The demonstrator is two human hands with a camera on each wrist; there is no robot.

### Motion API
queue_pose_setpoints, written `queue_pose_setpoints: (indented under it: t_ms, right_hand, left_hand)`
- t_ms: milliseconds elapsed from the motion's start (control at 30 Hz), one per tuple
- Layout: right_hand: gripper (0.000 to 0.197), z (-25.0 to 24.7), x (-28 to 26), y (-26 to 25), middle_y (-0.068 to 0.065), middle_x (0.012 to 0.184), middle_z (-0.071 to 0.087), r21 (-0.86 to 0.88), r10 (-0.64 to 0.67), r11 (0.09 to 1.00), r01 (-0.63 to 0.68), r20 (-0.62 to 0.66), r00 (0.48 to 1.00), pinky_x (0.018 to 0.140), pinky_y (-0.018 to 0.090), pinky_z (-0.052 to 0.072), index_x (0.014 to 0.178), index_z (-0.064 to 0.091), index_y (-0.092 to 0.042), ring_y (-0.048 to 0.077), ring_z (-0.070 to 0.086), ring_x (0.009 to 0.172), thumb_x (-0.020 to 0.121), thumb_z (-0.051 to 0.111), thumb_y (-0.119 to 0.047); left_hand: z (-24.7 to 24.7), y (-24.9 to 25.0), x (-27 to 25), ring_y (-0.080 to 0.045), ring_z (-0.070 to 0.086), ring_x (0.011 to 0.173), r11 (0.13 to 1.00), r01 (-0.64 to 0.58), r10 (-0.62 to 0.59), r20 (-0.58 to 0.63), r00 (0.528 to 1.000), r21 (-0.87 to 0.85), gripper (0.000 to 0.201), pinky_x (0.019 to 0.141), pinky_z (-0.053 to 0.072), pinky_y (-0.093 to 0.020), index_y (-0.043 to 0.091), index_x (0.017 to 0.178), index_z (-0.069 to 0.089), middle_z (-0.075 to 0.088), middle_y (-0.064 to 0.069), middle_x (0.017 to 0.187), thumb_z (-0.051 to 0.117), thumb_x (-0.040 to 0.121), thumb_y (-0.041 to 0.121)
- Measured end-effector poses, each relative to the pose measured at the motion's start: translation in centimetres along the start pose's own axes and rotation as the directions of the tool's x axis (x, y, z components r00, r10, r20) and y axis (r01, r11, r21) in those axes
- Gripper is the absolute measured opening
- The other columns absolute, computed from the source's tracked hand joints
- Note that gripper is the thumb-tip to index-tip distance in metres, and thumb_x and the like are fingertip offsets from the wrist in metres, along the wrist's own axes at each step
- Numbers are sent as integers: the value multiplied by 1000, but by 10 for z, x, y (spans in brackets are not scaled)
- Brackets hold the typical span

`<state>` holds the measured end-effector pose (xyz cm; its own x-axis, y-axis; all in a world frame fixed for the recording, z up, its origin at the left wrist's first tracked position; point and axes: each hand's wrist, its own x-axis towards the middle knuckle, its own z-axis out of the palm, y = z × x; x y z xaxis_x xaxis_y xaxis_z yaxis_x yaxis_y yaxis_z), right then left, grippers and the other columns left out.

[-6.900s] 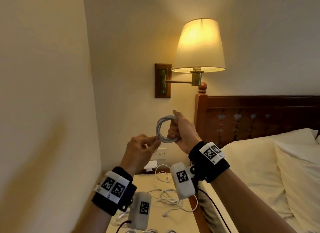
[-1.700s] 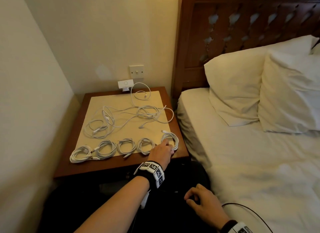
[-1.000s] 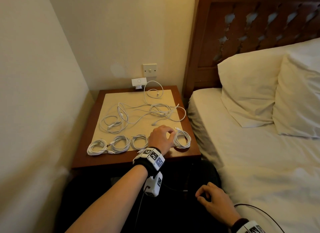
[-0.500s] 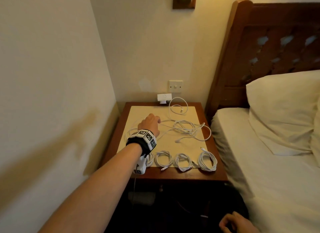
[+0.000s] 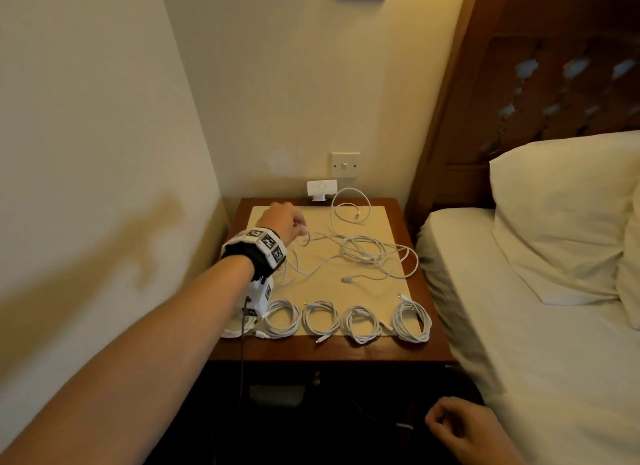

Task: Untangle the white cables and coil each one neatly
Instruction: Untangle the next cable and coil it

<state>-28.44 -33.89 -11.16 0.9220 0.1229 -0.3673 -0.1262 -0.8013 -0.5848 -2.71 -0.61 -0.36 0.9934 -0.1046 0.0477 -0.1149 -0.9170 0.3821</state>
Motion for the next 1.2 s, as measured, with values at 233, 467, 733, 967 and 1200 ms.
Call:
queue_pose_setpoints:
  t_ms: [233,467,733,967,1200]
  right_hand:
    - [12,-107,33,-138,-10,73,65,-8,-413,905,425,-259,873,57,15,42,82,71,-27,10,57,66,85,72,-15]
    - [58,-178,139,-247,5,133,50,-95,-450,886,454,-416,790,97,28,38,133,51,-17,20,48,119,82,76,-30]
    - [26,-186,192,-280,5,84,72,129,-337,909,396,-331,881,90,39,52,95,69,-7,18,68,81,99,55,-29]
    - [31,-255,150,-302,-6,54,32,577,-269,696,429,-345,900,42,23,24,66,44,-20,11,25,49,96,50,-28]
    - [32,-255,120,-332,-5,65,46,47,-582,745,666,-444,682,52,20,31,75,56,-19,7,40,57,102,40,-13]
  left_hand:
    - [-97,35,26,-16,56,82,977,-178,147,-240,960,-114,16,73,43,-28,16,93,72,61,1,86,68,89,30]
    - [-193,79,28,-6,53,62,882,-376,241,-414,878,-283,13,59,45,-19,15,93,70,60,4,74,68,89,28]
    - [-254,92,3,-19,60,65,596,-577,167,-617,769,-558,8,73,57,-38,6,94,69,65,-8,77,65,92,12]
    - [-232,49,7,-34,64,100,996,-22,-10,-331,944,-92,70,74,57,-35,15,141,40,56,-12,129,62,74,12]
    - [-184,119,-15,-22,68,77,710,-371,309,-209,928,-598,40,65,59,-33,11,136,50,59,-1,119,52,97,4]
